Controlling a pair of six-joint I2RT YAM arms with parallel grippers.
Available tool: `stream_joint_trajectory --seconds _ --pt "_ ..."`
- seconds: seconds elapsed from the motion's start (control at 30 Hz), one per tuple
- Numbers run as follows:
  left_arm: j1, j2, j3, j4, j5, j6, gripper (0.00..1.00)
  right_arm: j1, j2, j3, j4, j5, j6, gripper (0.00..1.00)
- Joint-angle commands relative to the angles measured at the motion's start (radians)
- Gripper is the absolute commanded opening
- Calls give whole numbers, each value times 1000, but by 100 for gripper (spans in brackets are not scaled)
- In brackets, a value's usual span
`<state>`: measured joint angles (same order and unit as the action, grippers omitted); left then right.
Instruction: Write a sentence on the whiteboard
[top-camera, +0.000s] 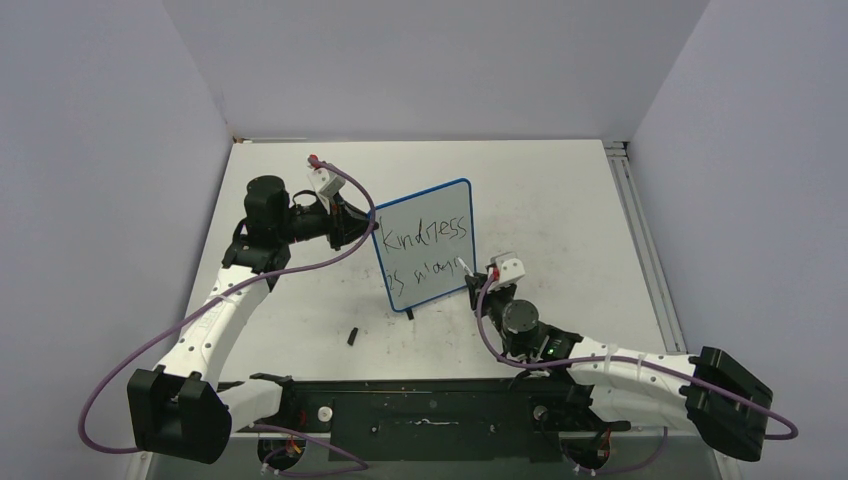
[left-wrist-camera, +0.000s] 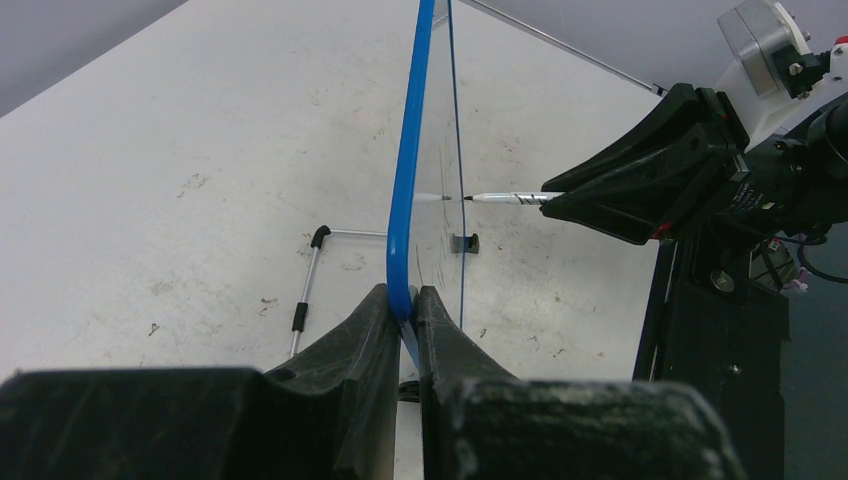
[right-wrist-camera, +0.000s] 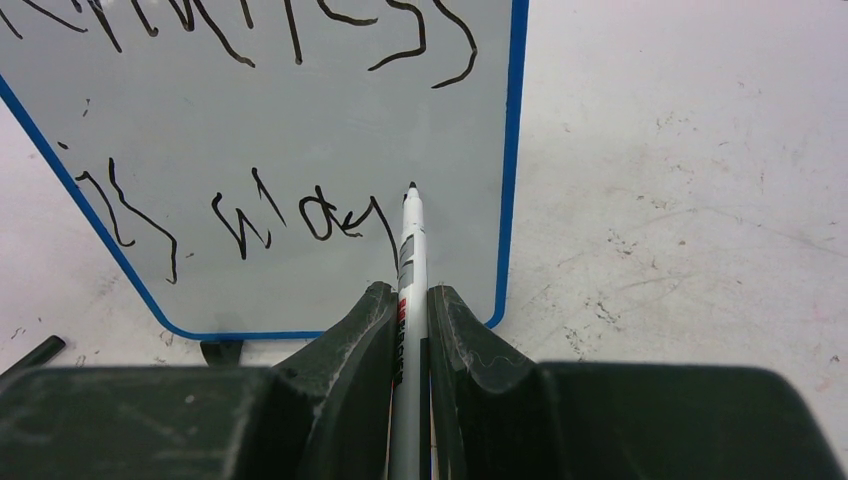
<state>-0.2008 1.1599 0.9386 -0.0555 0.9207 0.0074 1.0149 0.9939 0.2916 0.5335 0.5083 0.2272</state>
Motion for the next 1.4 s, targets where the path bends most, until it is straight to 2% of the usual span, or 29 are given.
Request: stream_joint_trajectory --seconds 0.0,0.4,0.73,1.37 --pt "-5 20 4 -78 14 36 0 -8 23 48 79 -3 -17 5" --pt "-5 21 5 -80 15 36 0 -23 59 54 106 -20 -18 5" --pt "-5 21 6 -82 8 36 0 -23 -77 23 13 -8 10 5" --pt "-5 20 6 -82 9 37 0 -55 3 -6 58 21 21 5"
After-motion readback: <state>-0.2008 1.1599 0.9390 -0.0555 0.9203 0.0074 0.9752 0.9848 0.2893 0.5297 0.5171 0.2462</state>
